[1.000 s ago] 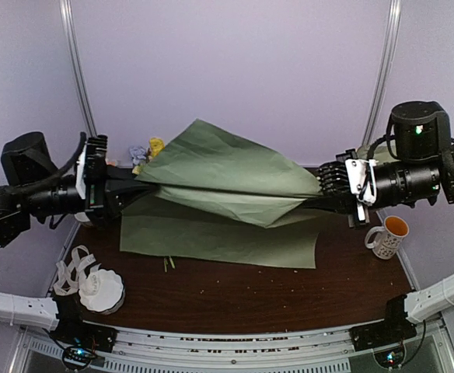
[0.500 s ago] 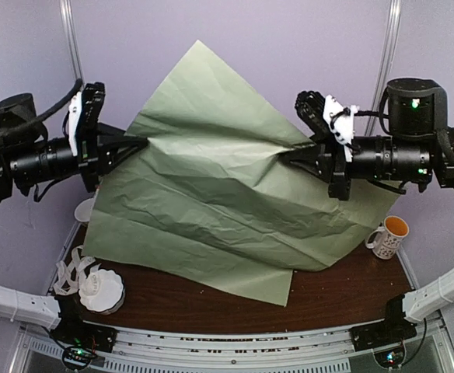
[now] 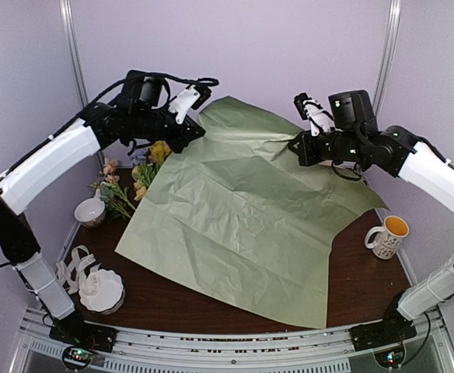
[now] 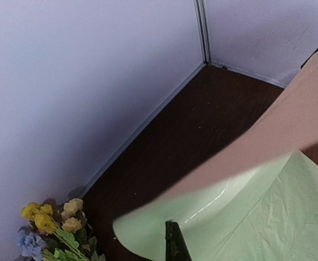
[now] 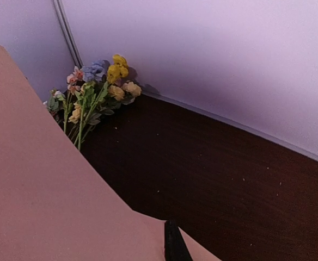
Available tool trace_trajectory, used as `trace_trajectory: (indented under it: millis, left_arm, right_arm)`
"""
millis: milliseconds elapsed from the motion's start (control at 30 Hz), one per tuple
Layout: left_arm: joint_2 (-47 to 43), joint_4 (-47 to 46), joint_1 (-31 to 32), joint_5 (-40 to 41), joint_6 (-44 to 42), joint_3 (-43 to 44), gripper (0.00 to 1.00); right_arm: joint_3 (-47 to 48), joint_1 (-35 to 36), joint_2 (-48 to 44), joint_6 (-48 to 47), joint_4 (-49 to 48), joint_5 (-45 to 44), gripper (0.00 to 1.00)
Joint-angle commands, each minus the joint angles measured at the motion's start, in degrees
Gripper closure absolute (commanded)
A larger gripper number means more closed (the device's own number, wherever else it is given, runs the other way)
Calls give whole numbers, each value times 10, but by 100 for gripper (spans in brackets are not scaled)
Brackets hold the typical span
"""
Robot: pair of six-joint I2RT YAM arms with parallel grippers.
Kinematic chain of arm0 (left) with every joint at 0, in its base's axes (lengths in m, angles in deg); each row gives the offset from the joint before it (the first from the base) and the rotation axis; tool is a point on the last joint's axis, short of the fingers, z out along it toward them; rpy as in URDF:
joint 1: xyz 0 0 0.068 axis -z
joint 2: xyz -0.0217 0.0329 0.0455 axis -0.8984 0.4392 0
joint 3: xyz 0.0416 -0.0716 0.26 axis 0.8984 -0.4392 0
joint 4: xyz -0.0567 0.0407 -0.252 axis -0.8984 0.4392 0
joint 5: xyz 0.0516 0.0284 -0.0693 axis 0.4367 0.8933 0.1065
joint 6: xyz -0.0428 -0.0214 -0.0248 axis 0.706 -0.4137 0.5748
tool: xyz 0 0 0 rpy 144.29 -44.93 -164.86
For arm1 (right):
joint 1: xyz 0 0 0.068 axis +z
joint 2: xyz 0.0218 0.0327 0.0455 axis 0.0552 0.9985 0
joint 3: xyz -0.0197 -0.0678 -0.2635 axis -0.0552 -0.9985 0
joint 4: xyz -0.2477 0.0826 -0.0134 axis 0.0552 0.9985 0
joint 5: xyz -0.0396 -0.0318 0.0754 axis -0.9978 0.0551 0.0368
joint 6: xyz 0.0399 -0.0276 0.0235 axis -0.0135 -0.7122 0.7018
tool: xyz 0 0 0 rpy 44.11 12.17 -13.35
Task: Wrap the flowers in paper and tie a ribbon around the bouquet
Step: Unfold the folded wrapping paper at the center of the board.
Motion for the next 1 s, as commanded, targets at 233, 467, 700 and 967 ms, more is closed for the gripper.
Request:
trace_trajectory:
  millis: [233, 467, 700, 967]
  left_arm:
    - [258, 62, -73, 60, 41, 193, 26]
    - [229, 84, -95, 64, 53, 118, 19]
    - [159, 28, -96, 3, 91, -105, 18]
    - [211, 3, -153, -52, 134, -106, 11]
  right_arm:
    - [-8, -165, 194, 170, -99, 67, 100]
    - [165, -217, 388, 195, -15, 61, 100]
    - [258, -225, 481, 191, 29, 39, 100]
    - [266, -226, 521, 217, 3, 61, 100]
